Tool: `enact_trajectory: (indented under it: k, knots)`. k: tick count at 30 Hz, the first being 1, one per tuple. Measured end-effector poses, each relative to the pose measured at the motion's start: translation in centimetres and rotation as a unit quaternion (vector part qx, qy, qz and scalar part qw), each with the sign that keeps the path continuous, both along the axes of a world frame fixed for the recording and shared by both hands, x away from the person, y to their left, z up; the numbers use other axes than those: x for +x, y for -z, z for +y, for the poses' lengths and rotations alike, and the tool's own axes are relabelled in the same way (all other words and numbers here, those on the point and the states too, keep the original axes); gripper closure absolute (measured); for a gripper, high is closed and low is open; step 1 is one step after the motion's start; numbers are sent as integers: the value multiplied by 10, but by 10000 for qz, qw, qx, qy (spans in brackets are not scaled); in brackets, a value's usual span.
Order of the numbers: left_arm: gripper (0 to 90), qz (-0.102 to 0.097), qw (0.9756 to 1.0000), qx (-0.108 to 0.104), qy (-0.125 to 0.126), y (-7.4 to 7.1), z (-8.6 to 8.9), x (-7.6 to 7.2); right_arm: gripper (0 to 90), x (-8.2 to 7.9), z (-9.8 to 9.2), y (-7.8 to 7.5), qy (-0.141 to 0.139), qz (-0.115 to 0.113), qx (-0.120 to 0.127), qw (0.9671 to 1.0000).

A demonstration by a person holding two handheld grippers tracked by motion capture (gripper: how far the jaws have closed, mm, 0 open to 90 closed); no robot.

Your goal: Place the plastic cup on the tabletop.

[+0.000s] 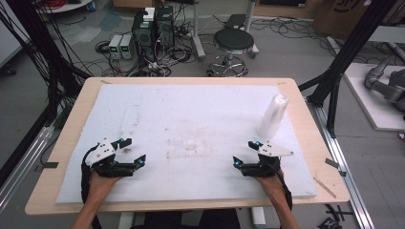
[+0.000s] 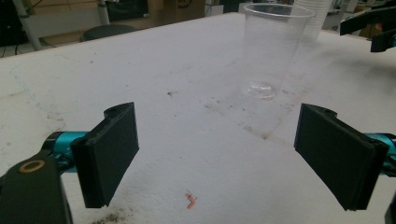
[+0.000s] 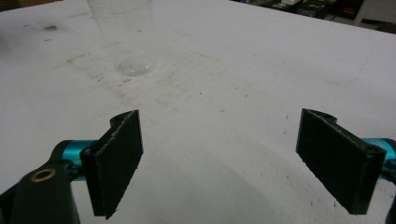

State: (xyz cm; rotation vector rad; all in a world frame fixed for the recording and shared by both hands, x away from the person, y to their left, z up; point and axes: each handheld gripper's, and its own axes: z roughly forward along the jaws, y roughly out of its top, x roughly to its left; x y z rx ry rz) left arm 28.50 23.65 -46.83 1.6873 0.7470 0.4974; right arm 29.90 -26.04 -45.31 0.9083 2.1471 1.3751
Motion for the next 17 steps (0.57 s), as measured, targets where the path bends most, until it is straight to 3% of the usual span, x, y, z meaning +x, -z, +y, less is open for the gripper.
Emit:
enact_trajectory:
  k: [12, 17]
  knots:
    - [140, 57, 10000, 47, -38, 0, -1, 1, 146, 0, 0, 0, 34, 20, 39, 10000]
    - [140, 21, 10000, 62, -74, 0, -1, 0, 146, -1, -1, 0, 37, -74, 68, 9999]
